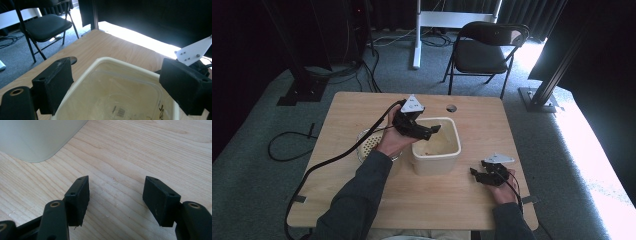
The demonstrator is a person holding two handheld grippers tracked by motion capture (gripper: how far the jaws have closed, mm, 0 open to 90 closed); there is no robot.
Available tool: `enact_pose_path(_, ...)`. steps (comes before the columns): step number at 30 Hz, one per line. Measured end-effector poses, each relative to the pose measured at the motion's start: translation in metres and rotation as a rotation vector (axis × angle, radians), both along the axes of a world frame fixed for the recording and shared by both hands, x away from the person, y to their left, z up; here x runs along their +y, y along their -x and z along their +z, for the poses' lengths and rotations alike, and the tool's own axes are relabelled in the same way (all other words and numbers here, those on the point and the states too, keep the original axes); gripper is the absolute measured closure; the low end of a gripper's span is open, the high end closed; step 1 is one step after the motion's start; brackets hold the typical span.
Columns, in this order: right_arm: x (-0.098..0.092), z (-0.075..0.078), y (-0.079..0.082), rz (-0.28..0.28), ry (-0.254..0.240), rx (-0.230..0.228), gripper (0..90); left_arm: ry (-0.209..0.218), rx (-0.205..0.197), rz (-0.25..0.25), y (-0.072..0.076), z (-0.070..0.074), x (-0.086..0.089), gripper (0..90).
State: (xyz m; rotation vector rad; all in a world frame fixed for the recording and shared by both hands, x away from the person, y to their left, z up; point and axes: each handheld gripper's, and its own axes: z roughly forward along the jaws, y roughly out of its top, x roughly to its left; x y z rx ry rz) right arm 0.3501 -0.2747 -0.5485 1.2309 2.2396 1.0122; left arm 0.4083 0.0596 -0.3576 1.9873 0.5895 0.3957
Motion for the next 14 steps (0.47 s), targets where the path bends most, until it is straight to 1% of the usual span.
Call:
enact_pose_path(3, 0.000, 0.000, 0.000, 0.000, 0.000, 0.000, 37.6, 0.010, -0.006, 0.004, 0.006, 0.004, 0.005, 14.4)
enact_pose_path(6, 0.000, 0.000, 0.000, 0.000, 0.001, 0.000, 37.6, 0.008, -0.020, 0.004, 0.014, 0.008, 0.012, 15.2)
enact_pose_path(8, 0.000, 0.000, 0.000, 0.000, 0.001, 0.001, 37.6, -0.008, -0.031, 0.016, 0.019, 0.012, 0.019, 15.5)
enact_pose_path(9, 0.000, 0.000, 0.000, 0.000, 0.001, 0.000, 37.6, -0.012, -0.037, 0.019, 0.023, 0.014, 0.025, 15.5)
enact_pose_path(11, 0.000, 0.000, 0.000, 0.000, 0.001, 0.000, 37.6, -0.001, -0.040, 0.029, 0.028, 0.016, 0.034, 17.2)
enact_pose_path(12, 0.000, 0.000, 0.000, 0.000, 0.001, 0.000, 37.5, -0.002, -0.043, 0.036, 0.032, 0.017, 0.040, 18.5)
enact_pose_path(13, 0.000, 0.000, 0.000, 0.000, 0.001, 0.000, 37.1, -0.003, -0.056, 0.046, 0.037, 0.019, 0.049, 18.9)
enact_pose_path(14, 0.001, 0.000, -0.001, -0.003, 0.001, 0.001, 35.9, -0.005, -0.060, 0.049, 0.039, 0.019, 0.053, 20.8)
